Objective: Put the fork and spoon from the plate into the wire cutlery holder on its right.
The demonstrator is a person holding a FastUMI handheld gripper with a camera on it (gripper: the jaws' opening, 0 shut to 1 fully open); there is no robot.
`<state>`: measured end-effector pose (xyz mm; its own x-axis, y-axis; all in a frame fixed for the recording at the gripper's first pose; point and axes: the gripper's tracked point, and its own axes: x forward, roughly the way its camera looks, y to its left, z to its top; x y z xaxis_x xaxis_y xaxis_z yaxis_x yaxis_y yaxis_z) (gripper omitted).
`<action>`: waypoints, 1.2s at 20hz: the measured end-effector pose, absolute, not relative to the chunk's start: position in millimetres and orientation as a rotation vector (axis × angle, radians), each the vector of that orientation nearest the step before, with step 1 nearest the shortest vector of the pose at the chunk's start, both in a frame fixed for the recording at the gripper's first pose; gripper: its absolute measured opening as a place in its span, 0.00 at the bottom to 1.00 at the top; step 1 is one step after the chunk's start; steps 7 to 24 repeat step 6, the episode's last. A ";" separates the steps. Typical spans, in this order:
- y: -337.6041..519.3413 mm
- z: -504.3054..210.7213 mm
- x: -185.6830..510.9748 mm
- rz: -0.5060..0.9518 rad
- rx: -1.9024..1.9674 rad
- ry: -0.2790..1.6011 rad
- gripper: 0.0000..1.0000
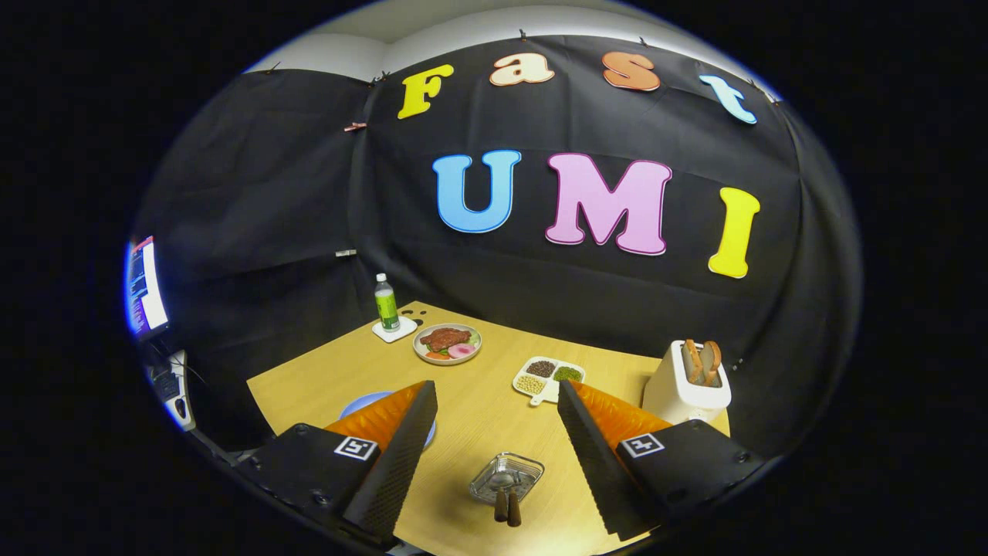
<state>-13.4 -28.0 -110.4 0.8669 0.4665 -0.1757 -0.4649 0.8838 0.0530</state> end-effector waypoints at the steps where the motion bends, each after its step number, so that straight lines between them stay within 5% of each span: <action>1: -25.6 -109.0 -11.4 0.495 0.009 0.186 0.98; 24: -18.4 -98.9 -0.9 0.520 -0.004 0.172 0.98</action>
